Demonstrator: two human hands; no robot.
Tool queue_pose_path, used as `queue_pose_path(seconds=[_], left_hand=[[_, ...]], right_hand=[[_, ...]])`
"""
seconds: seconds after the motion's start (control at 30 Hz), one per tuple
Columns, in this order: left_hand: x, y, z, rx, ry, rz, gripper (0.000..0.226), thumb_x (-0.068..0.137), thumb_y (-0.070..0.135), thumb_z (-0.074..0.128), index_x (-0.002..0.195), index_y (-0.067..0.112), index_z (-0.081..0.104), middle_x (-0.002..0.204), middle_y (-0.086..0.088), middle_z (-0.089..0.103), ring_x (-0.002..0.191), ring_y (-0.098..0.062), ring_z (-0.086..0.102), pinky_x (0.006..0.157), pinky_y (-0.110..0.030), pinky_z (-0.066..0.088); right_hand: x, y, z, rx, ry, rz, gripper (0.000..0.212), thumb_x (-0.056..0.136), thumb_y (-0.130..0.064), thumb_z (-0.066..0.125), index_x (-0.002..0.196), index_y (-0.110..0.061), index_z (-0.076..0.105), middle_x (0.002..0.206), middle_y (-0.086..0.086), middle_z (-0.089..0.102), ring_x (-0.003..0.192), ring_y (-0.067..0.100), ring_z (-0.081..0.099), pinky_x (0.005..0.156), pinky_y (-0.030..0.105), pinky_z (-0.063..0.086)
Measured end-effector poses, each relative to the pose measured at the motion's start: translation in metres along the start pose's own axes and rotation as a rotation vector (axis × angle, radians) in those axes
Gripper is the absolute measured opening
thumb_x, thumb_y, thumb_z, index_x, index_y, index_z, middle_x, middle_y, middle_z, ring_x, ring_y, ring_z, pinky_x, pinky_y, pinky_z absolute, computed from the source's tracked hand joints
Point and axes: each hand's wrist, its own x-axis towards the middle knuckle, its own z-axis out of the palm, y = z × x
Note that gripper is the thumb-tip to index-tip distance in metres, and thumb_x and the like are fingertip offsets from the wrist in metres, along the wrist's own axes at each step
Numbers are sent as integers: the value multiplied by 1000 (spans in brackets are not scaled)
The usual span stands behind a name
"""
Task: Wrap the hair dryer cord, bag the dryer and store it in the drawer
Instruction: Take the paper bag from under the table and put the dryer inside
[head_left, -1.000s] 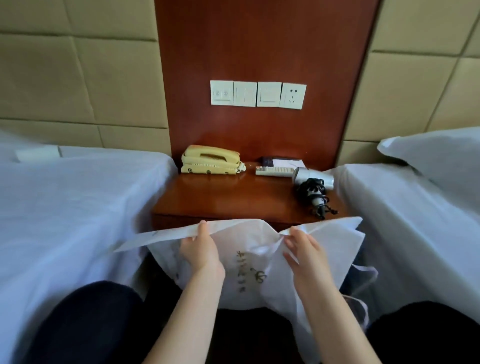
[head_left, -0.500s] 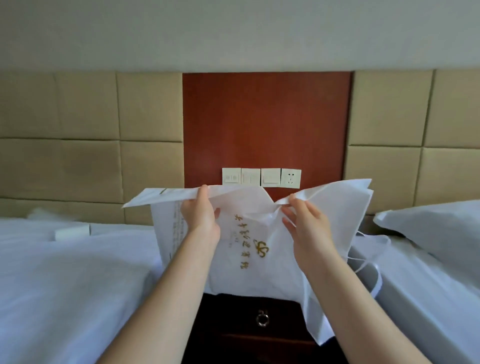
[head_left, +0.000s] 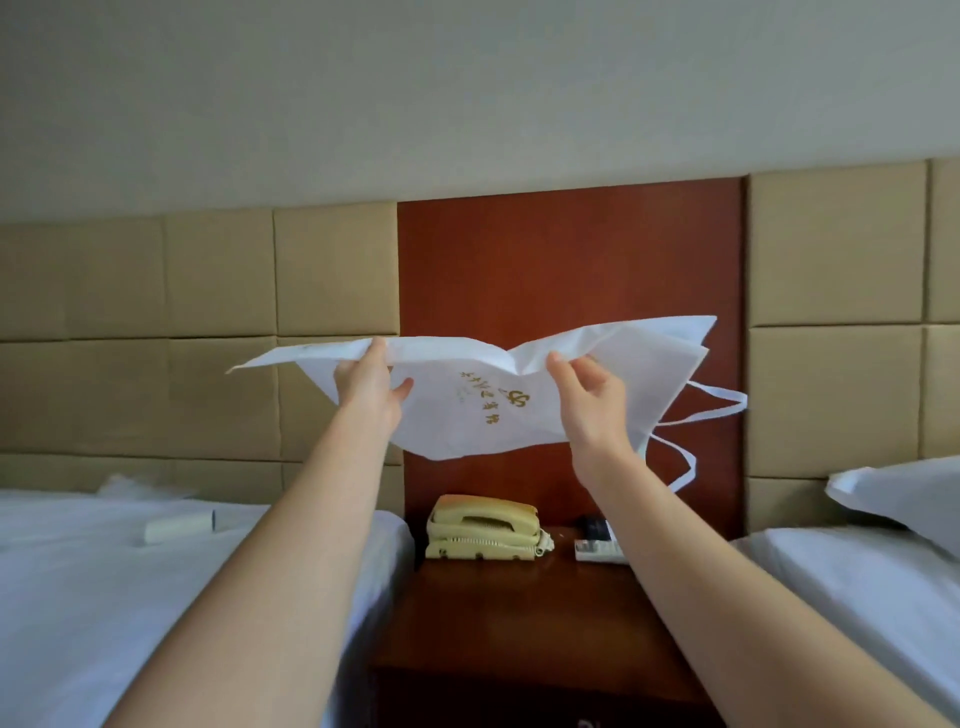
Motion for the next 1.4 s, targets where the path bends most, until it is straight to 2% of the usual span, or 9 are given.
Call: queue_pose_path(seconds=[0.1, 0.27, 0.43, 0.6, 0.77, 0.93, 1.03, 1.13, 1.4], left_hand=[[31, -29, -23, 72, 36, -99, 28, 96, 14, 52, 123, 7, 47, 127, -14, 53, 119, -26, 52, 93, -48, 47], [61, -94, -74, 138, 145, -277, 39, 98, 12, 44, 137, 8, 42, 137, -14, 48, 111, -24, 52, 88, -47, 44], [65, -148, -127, 257, 212, -404, 40, 92, 7, 52, 131, 5, 49, 128, -17, 54, 105, -30, 55, 85, -45, 45], [58, -172, -151, 318, 222, -458, 40, 93, 17, 55, 131, 9, 50, 131, -10, 54, 119, -26, 56, 91, -44, 44], [44, -176, -161, 281, 147, -476, 34, 92, 26, 59, 123, 12, 53, 113, -8, 62, 110, -26, 60, 89, -45, 44], [29, -177, -162, 217, 182, -378, 28, 91, 6, 58, 118, 10, 54, 120, -13, 63, 100, -30, 63, 80, -41, 52], [13, -183, -164, 345, 287, -272, 33, 88, -4, 53, 120, 0, 50, 112, -20, 61, 80, -30, 65, 50, -29, 54], [-9, -200, -178, 572, 339, -242, 42, 86, -9, 47, 127, -3, 43, 103, -24, 57, 56, -19, 54, 31, -20, 47], [-8, -223, -211, 1277, 55, -155, 43, 81, 11, 47, 124, 18, 43, 107, -15, 66, 83, -37, 69, 76, -47, 58]], right_hand=[[-1, 37, 5, -29, -27, 52, 31, 92, -20, 54, 76, 6, 63, 88, 15, 59, 76, 13, 52, 82, 32, 39], [-15, 114, 13, -111, -125, 178, 29, 92, -18, 55, 66, -20, 65, 74, -2, 64, 77, 8, 55, 68, 15, 41], [-44, 194, 20, -244, -117, 287, 42, 90, -22, 59, 71, 16, 59, 62, 26, 56, 60, 29, 54, 62, 35, 42], [-59, 233, 22, -298, -117, 460, 53, 91, -18, 58, 43, -17, 34, 33, -10, 26, 32, 5, 27, 41, 14, 20], [-68, 241, 26, -261, -103, 662, 24, 90, -24, 58, 73, -17, 72, 101, 29, 67, 88, 36, 65, 60, 25, 41], [-84, 235, 14, -238, -118, 807, 25, 90, -29, 58, 81, -10, 73, 87, 10, 63, 87, 19, 53, 81, 28, 40], [-100, 230, -1, -181, -82, 824, 25, 89, -31, 59, 74, -12, 53, 73, 15, 51, 73, 15, 48, 72, 27, 40], [-110, 223, -15, 56, -8, 892, 26, 90, -30, 58, 107, -11, 53, 107, 4, 59, 93, 20, 60, 86, 32, 46], [-104, 225, -62, 158, 306, 932, 34, 93, -23, 54, 122, -5, 51, 115, 15, 64, 70, 19, 65, 63, 28, 52]])
